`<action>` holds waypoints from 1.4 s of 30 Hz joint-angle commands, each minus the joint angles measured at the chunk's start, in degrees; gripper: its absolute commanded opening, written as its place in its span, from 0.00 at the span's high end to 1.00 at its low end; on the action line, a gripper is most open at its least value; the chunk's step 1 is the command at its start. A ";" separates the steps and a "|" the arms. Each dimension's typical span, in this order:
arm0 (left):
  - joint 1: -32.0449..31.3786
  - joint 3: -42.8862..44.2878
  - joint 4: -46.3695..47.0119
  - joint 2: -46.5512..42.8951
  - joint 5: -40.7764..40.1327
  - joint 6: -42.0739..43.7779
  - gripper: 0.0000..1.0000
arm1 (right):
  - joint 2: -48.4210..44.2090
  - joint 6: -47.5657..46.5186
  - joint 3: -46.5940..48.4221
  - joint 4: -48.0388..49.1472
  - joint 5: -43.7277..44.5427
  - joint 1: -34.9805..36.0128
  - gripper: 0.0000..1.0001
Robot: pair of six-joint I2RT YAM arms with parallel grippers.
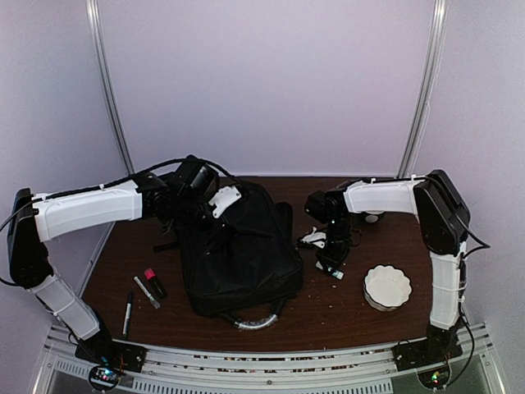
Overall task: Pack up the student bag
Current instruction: Pick up the glue stick from the corner of the board, then place the glue stick in the lower front pocket of the bag.
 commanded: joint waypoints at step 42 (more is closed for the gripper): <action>0.10 3.15 6.25 -1.11 3.13 -1.70 1.00 | -21.06 -21.53 8.33 8.56 0.67 13.02 0.90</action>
